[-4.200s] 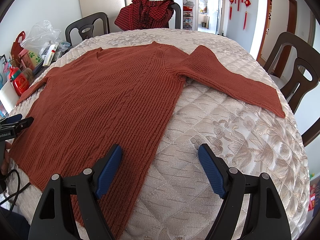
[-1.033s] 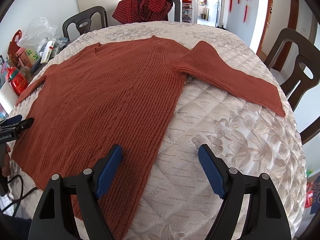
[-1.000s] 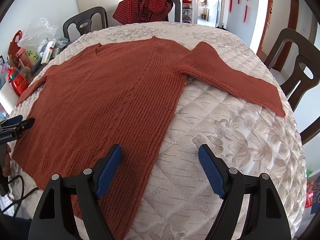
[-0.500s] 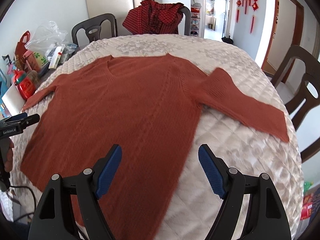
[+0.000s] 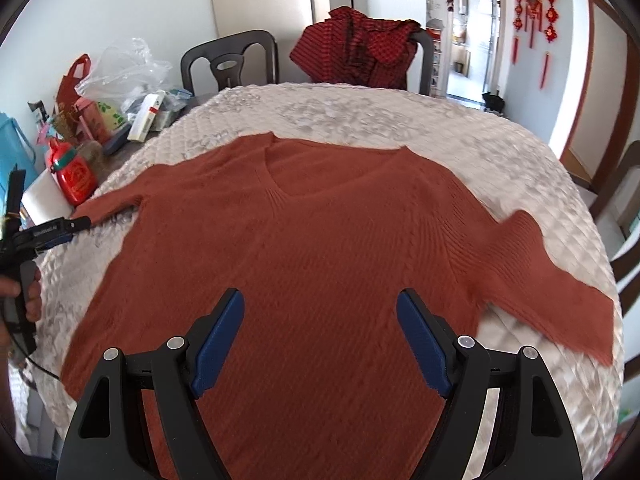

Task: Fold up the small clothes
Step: 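Grasp the sweater sleeve cuff with the left tool and lift it, then fold the held sleeve across the sweater chest with the left tool, release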

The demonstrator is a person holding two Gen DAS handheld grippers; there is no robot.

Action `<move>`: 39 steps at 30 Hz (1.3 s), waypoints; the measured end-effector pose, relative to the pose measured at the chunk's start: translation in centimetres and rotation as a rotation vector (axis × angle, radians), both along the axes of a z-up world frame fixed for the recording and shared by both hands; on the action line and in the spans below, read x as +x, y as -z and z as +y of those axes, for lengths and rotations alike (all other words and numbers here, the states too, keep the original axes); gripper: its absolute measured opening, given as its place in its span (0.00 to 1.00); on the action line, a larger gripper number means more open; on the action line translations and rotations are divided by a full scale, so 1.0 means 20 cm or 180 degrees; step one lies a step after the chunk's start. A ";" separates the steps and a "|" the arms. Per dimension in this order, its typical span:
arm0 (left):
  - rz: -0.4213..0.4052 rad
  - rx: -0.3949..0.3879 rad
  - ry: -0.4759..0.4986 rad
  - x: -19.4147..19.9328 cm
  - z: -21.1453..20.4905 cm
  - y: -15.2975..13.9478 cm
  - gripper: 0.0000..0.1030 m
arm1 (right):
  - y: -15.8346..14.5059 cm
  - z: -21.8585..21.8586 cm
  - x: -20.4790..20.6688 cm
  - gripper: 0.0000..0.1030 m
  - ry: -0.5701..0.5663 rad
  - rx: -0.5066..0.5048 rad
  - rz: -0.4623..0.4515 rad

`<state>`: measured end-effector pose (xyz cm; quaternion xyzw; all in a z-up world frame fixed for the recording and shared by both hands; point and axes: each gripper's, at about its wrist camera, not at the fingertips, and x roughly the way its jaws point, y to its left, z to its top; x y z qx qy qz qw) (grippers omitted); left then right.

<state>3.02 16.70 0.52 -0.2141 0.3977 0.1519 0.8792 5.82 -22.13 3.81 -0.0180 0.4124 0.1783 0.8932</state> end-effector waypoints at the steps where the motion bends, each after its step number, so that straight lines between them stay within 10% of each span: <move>1: -0.0032 -0.0014 -0.0077 0.00 0.02 0.00 0.53 | -0.01 0.00 0.01 0.76 -0.0013 0.0043 0.0001; 6: -0.0116 -0.0071 -0.0305 0.02 0.10 0.01 0.11 | -0.05 0.01 0.04 0.76 -0.0076 0.0091 -0.0071; 9: -0.0226 -0.0152 -0.0281 0.04 0.13 -0.04 0.07 | -0.05 0.01 0.04 0.76 -0.0111 0.0121 -0.0073; 20: -0.1042 -0.0251 0.1300 0.41 -0.51 -0.52 0.07 | -0.07 -0.07 0.04 0.76 0.0006 0.0431 0.0008; 27: -0.0544 -0.0536 0.2425 0.63 -1.09 -0.27 0.08 | -0.08 -0.15 0.06 0.76 0.0128 0.0611 0.0114; 30: -0.0304 -0.0699 0.2593 0.64 -1.14 -0.17 0.19 | -0.07 -0.18 0.07 0.76 0.0143 0.0786 0.0188; 34: -0.0612 -0.0891 0.2512 0.52 -0.99 -0.25 0.36 | -0.06 -0.18 0.10 0.69 0.0135 0.0909 0.0237; 39: -0.0738 -0.0409 0.1923 0.45 -0.71 -0.30 0.40 | 0.01 -0.10 0.21 0.42 0.0070 0.1017 0.0461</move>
